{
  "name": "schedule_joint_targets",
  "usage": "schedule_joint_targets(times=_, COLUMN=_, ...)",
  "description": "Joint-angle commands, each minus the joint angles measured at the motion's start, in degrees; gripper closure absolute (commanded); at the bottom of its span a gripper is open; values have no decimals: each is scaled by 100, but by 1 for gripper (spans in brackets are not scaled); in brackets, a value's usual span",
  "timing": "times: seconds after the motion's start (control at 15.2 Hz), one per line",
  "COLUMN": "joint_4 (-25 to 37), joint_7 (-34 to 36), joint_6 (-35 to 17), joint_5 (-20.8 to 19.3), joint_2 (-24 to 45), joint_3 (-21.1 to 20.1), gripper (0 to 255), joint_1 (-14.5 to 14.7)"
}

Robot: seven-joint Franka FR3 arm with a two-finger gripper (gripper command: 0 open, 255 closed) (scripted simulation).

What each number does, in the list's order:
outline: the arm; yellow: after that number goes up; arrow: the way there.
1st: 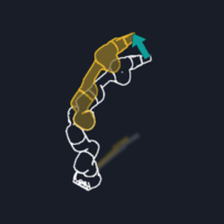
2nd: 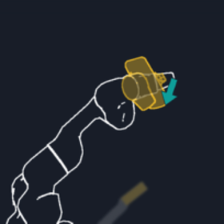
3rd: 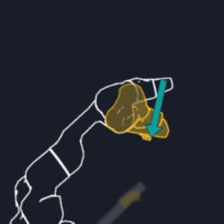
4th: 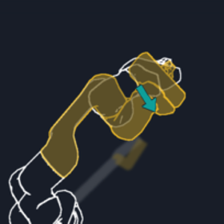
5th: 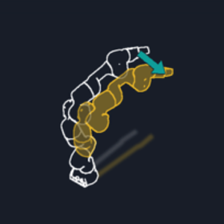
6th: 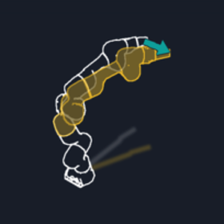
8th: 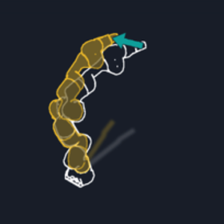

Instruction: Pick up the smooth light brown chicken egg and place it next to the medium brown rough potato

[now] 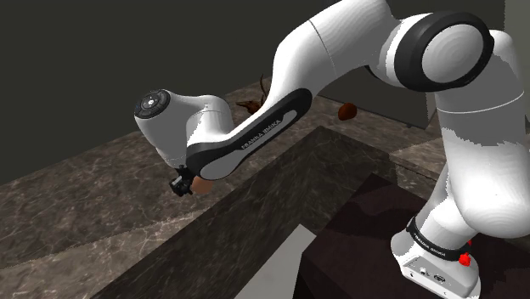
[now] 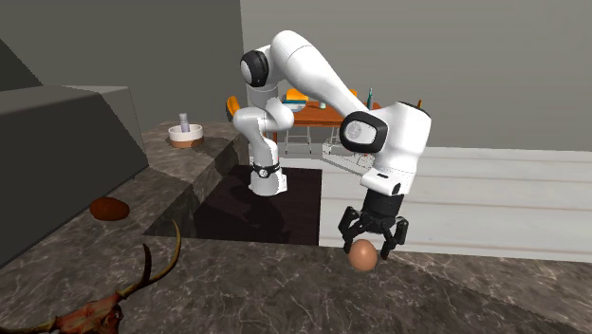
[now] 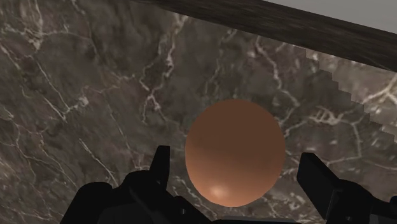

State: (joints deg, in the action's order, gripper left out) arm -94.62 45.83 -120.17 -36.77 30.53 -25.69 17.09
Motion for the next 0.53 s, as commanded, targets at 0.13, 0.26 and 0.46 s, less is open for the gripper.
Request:
schedule_joint_targets(times=0.13, joint_4=0, joint_7=0, joint_6=-1, joint_5=0, joint_2=0, joint_3=0, gripper=255, joint_1=0)
schedule_joint_targets(times=0.26, joint_4=0, joint_7=0, joint_6=0, joint_5=0, joint_2=0, joint_3=0, gripper=255, joint_1=0)
schedule_joint_targets(times=0.46, joint_4=1, joint_7=0, joint_6=1, joint_5=0, joint_2=0, joint_3=0, gripper=255, joint_1=1)
